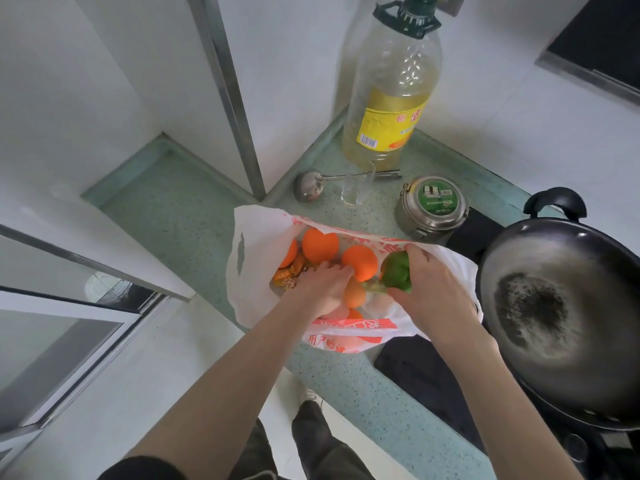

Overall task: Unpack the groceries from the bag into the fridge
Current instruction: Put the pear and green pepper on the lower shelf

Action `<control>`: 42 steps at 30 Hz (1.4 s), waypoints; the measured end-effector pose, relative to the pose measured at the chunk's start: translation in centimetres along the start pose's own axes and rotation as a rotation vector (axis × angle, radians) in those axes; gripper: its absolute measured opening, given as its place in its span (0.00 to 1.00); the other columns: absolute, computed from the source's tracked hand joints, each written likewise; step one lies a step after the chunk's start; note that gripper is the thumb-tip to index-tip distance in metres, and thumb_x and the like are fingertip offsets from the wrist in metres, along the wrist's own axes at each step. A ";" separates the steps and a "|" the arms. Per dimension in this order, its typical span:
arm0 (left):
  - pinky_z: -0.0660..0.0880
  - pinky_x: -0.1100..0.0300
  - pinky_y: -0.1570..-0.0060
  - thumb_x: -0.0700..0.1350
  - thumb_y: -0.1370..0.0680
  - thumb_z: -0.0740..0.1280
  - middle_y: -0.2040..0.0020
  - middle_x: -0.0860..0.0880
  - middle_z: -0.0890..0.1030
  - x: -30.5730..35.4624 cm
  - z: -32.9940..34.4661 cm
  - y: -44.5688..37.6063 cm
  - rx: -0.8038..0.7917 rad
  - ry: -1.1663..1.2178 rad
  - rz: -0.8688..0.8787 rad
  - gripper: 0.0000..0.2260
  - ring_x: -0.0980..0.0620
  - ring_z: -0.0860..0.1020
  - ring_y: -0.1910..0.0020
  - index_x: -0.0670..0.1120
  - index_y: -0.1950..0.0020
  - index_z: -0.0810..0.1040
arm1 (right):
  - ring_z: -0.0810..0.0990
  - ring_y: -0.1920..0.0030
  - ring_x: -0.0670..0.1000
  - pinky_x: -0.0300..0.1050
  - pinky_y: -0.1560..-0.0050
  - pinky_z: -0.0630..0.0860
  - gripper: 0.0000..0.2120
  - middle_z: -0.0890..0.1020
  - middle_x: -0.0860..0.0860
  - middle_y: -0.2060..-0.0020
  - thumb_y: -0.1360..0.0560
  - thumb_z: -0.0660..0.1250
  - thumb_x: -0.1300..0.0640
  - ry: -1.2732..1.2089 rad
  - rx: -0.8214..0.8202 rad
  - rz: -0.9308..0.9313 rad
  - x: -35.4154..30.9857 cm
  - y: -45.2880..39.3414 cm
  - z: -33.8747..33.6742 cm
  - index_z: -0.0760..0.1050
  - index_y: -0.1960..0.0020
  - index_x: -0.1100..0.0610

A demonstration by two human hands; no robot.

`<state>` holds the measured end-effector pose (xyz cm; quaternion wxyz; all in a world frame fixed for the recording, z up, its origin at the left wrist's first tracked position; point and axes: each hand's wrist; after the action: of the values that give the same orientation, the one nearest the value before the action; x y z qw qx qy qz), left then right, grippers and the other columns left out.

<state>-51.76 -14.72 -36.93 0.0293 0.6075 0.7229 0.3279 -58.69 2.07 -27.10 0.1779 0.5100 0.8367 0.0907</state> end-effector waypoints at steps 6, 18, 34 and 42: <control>0.66 0.41 0.31 0.45 0.24 0.69 0.26 0.46 0.69 0.5 -0.3 -0.8 -0.159 -0.043 -0.044 0.25 0.40 0.64 0.26 0.48 0.28 0.68 | 0.78 0.42 0.55 0.52 0.49 0.77 0.21 0.77 0.49 0.40 0.25 0.70 0.51 -0.033 0.011 -0.018 0.4 -0.2 0.3 0.69 0.35 0.53; 0.64 0.45 0.30 0.39 0.23 0.68 0.29 0.42 0.71 1.9 -0.3 -0.1 -0.034 -0.319 -0.012 0.22 0.39 0.67 0.29 0.44 0.29 0.68 | 0.77 0.38 0.55 0.48 0.47 0.76 0.25 0.76 0.51 0.37 0.27 0.73 0.50 -0.055 0.032 -0.089 0.3 -0.8 0.5 0.70 0.34 0.55; 0.58 0.46 0.23 0.44 0.30 0.76 0.31 0.48 0.74 0.7 -1.9 3.5 0.236 -0.134 0.091 0.33 0.45 0.70 0.29 0.47 0.29 0.65 | 0.78 0.42 0.54 0.46 0.51 0.72 0.28 0.73 0.47 0.38 0.28 0.74 0.42 -0.280 0.140 -0.069 -1.4 2.3 -1.7 0.70 0.32 0.48; 0.60 0.47 0.25 0.51 0.30 0.76 0.28 0.50 0.70 0.0 -3.0 6.5 0.363 -0.245 0.100 0.41 0.44 0.67 0.28 0.54 0.21 0.59 | 0.78 0.41 0.50 0.42 0.49 0.69 0.32 0.78 0.46 0.39 0.29 0.74 0.38 -0.367 0.183 -0.066 -1.2 2.7 -4.3 0.70 0.30 0.47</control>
<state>-47.48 -15.67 -31.27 -0.0090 0.6732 0.7301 0.1173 -57.64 2.40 -22.02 0.2834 0.5043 0.8112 -0.0861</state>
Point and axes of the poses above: each hand's wrist, its own y-axis away from the middle knuckle, its own z-axis out of the palm, x = y × z
